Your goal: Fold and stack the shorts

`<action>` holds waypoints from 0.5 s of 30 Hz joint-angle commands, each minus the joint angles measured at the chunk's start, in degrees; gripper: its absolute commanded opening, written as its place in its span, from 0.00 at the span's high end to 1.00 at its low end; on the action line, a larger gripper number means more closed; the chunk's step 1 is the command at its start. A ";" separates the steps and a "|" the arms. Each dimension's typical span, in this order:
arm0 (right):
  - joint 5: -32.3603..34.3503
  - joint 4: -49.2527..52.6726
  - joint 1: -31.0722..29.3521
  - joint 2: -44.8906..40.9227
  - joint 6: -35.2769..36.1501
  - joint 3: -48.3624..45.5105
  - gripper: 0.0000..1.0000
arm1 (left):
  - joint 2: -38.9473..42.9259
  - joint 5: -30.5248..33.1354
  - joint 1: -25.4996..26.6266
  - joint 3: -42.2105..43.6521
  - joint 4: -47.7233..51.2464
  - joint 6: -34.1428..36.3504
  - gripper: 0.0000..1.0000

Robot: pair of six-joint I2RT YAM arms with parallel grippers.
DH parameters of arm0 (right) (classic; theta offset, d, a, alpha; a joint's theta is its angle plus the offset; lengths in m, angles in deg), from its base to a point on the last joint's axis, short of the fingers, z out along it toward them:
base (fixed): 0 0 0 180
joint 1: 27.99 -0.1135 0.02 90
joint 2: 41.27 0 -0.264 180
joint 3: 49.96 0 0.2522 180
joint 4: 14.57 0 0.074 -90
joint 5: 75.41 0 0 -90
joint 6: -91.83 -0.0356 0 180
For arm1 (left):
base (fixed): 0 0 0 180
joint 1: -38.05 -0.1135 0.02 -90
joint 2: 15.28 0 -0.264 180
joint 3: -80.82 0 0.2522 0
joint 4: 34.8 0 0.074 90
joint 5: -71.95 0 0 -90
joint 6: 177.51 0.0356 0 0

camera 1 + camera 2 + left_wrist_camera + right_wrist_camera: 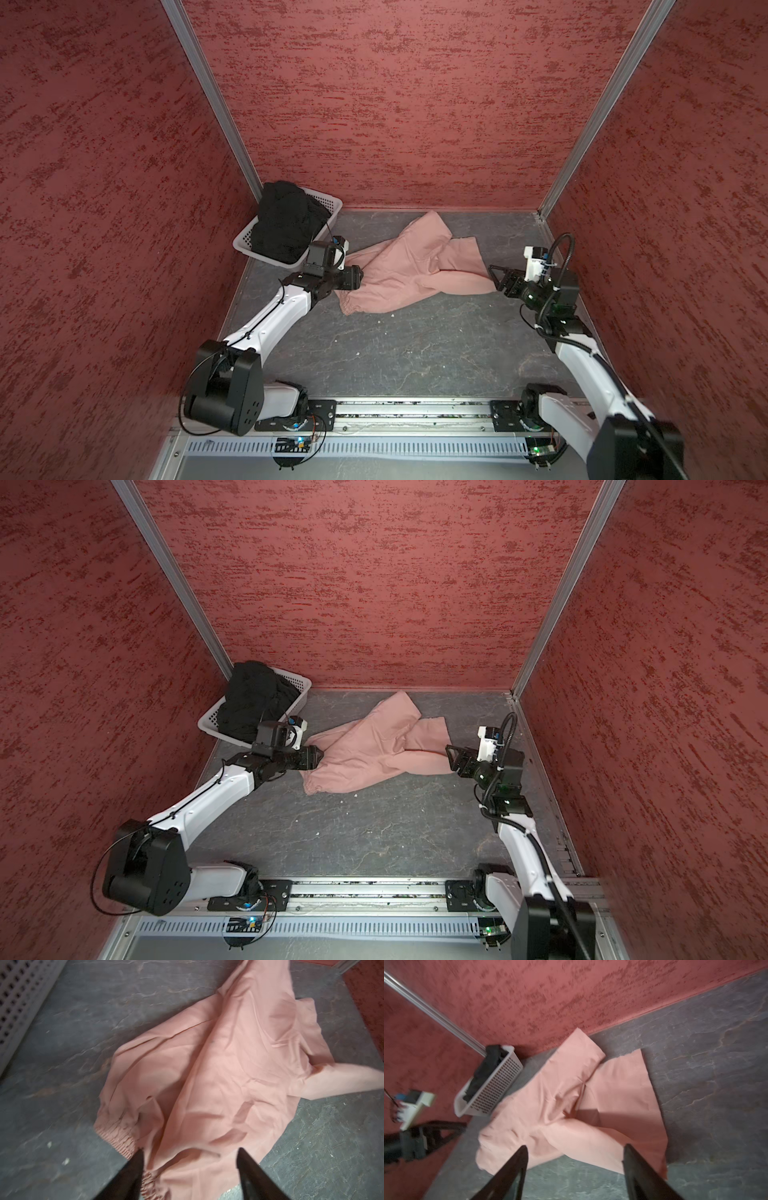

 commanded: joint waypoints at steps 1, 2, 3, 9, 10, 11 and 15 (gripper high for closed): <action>6.08 8.40 0.21 -2.72 -0.56 4.77 0.22 | 2.56 5.17 -1.59 -4.22 7.21 -3.23 0.01; 6.62 11.02 0.17 -1.56 -0.78 6.36 0.22 | 2.56 6.50 -1.92 -5.28 9.25 -3.89 0.01; 7.17 13.86 0.23 0.44 -0.45 8.19 0.21 | 2.63 6.93 -2.57 -6.14 11.02 -4.44 0.01; 8.68 18.09 0.12 18.05 4.97 19.07 0.17 | 2.01 1.37 -9.91 -2.89 10.76 -8.52 0.01; 7.17 16.97 0.12 21.82 5.29 21.40 0.17 | 1.59 -0.03 -10.61 -1.95 9.84 -9.26 0.01; 4.81 15.85 -0.09 25.01 5.86 23.39 0.17 | 1.25 -0.52 -11.01 -1.17 8.97 -9.68 0.01; 2.38 16.63 -5.56 40.13 11.88 35.65 0.17 | -1.34 -2.17 -11.74 2.07 3.56 -11.98 0.01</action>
